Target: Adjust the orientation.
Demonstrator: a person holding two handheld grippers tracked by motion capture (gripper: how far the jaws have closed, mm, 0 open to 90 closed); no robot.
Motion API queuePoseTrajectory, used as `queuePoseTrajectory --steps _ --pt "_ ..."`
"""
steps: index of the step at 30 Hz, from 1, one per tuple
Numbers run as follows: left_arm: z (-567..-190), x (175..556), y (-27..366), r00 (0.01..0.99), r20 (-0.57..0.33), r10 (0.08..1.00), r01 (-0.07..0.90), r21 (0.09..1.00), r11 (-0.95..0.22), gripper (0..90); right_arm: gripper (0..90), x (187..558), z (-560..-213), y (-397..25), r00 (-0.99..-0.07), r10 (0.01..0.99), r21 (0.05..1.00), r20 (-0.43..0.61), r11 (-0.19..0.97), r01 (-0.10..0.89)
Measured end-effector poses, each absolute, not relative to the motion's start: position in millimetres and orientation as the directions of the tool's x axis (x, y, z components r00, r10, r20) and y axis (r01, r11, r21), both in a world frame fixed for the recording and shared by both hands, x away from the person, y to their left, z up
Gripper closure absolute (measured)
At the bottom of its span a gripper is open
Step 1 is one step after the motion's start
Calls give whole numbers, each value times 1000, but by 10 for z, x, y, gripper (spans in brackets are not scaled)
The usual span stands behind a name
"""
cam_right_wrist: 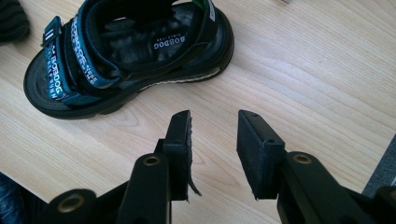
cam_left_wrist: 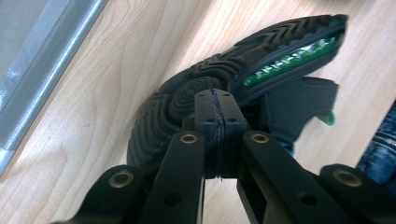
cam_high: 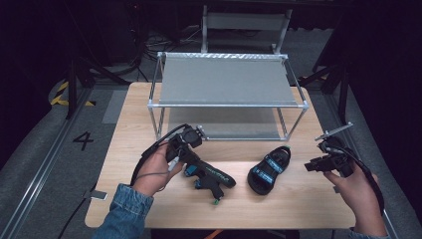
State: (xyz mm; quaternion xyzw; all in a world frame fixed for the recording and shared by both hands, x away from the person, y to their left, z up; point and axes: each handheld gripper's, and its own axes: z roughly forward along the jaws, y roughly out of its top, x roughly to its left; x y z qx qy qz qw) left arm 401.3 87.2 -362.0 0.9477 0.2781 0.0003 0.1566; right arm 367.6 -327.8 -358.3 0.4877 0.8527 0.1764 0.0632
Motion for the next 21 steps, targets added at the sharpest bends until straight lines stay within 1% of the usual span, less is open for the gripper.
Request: queuePoseTrajectory --steps 6,15,21 --pt "-3625 4038 879 841 -102 531 534 308 -787 898 657 3685 -3597 -3259 -520 852 357 66 467 809" --pt "-3576 4121 763 839 -68 540 532 314 -786 897 658 3680 -3568 -3281 -516 854 368 64 460 808" --pt "-3545 4239 604 835 -25 550 530 303 -792 896 653 3667 -3536 -3306 -514 855 380 68 455 806"
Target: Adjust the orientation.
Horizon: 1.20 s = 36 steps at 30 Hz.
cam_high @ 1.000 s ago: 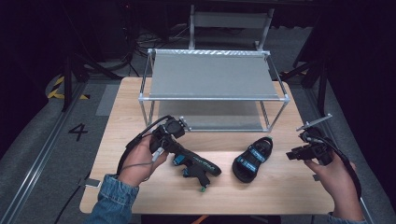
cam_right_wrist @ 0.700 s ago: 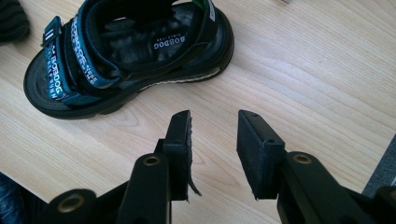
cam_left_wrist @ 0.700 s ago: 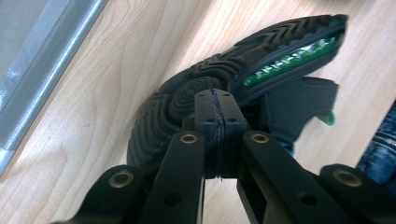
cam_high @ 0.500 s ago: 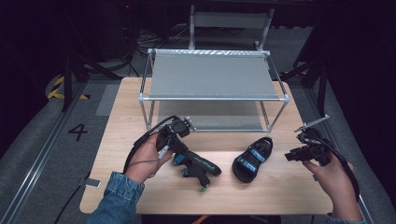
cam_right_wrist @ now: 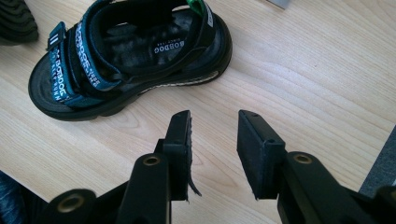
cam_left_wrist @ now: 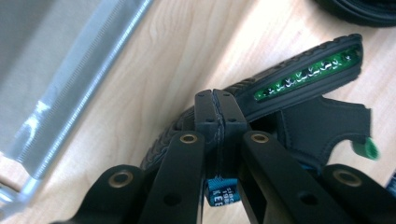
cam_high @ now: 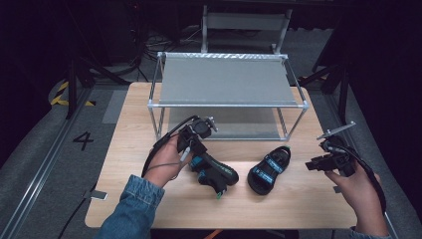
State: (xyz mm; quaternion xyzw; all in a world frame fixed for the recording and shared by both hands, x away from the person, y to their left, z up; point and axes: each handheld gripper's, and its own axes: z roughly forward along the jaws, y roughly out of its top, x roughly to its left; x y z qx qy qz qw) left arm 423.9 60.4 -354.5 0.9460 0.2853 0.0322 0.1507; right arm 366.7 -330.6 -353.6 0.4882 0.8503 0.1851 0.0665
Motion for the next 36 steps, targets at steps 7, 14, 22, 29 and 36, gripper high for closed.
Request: queuePoseTrajectory --steps 7,14,22,29,36 --pt "-3547 4363 434 842 35 538 509 281 -814 888 640 3644 -3494 -3330 -517 853 400 66 452 797" --pt "-3502 4400 331 828 71 556 506 332 -796 757 630 3629 -3467 -3326 -519 853 416 54 454 788" --pt "-3360 4342 385 812 62 580 514 393 -762 684 619 3633 -3473 -3327 -521 852 418 51 455 786" --pt "-3372 4257 319 833 21 554 500 402 -767 655 615 3637 -3481 -3323 -522 852 417 53 456 787" --pt "-3433 4152 20 873 -18 488 454 397 -797 557 601 3644 -3501 -3313 -526 848 412 59 459 787"
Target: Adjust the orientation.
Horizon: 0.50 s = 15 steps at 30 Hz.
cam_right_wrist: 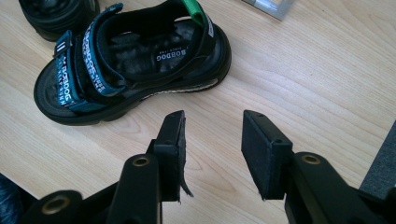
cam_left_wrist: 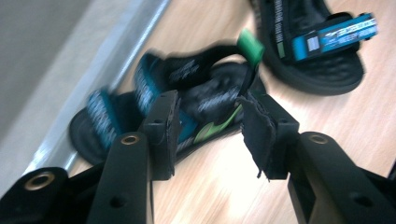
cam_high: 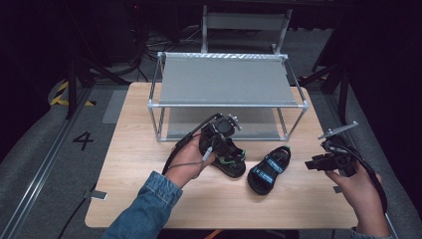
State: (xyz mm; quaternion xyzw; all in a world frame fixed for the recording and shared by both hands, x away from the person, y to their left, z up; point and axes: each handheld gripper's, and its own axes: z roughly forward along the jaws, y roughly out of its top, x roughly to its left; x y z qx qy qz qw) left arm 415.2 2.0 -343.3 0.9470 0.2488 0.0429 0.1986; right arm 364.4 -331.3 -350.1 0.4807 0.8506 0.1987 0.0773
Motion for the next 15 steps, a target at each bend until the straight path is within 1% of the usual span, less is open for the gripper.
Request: queuePoseTrajectory --steps 7,10,12,14,15 --pt "-3523 4155 -220 885 -33 464 440 379 -814 523 600 3644 -3505 -3327 -524 849 412 63 456 789" --pt "-3566 4177 -306 883 -46 466 448 376 -811 514 600 3646 -3503 -3337 -524 849 413 65 455 789" --pt "-3601 4196 -354 881 -40 471 451 369 -813 510 601 3647 -3500 -3343 -525 849 413 67 455 789" --pt "-3641 4203 -404 878 -25 479 455 360 -815 518 602 3646 -3498 -3345 -523 850 414 68 453 790" --pt "-3657 4202 -425 878 -18 478 453 354 -818 542 603 3645 -3495 -3347 -524 849 416 68 453 789"
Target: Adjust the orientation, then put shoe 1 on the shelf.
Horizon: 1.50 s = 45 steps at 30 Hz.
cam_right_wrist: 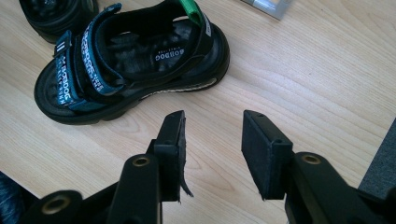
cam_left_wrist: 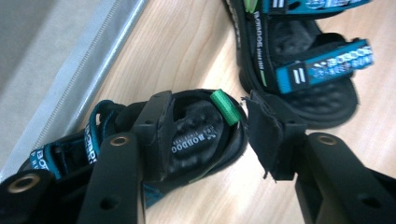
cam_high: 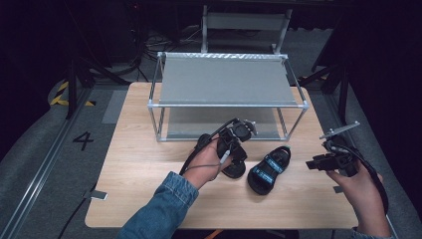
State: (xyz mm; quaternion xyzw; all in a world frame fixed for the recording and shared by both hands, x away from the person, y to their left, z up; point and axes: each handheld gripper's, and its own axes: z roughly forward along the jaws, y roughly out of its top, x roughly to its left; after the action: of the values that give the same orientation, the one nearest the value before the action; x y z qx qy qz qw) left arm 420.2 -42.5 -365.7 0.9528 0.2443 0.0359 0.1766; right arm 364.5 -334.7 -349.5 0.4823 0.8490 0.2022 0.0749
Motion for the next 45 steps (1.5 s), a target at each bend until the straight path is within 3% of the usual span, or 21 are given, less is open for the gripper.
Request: queuePoseTrajectory --steps 2,5,6,22,30,33,35,37,45 --pt "-3681 4195 -453 882 -20 472 448 353 -822 621 605 3649 -3489 -3351 -525 848 420 71 452 787" --pt "-3683 4173 -477 886 -30 463 444 344 -827 827 606 3665 -3496 -3347 -533 843 420 70 459 783" --pt "-3680 4166 -482 887 -27 460 441 343 -830 848 607 3664 -3499 -3343 -534 843 419 72 460 783" --pt "-3499 3849 -12 886 -38 462 448 328 -832 866 611 3634 -3435 -3400 -529 845 444 81 445 778" --pt "-3595 3764 160 883 -97 460 467 301 -832 866 610 3647 -3483 -3379 -533 842 427 77 456 781" --pt "-3604 3761 170 881 -99 464 469 327 -821 806 608 3636 -3490 -3374 -533 843 424 78 456 783" --pt "-3554 3776 188 876 -96 472 473 354 -807 630 607 3631 -3480 -3385 -531 844 425 74 455 782" --pt "-3500 3787 229 866 -78 493 481 394 -783 522 605 3629 -3468 -3396 -528 846 432 76 449 782" --pt "-3472 4002 271 837 -29 547 517 373 -770 430 598 3651 -3441 -3349 -543 836 442 80 459 771"
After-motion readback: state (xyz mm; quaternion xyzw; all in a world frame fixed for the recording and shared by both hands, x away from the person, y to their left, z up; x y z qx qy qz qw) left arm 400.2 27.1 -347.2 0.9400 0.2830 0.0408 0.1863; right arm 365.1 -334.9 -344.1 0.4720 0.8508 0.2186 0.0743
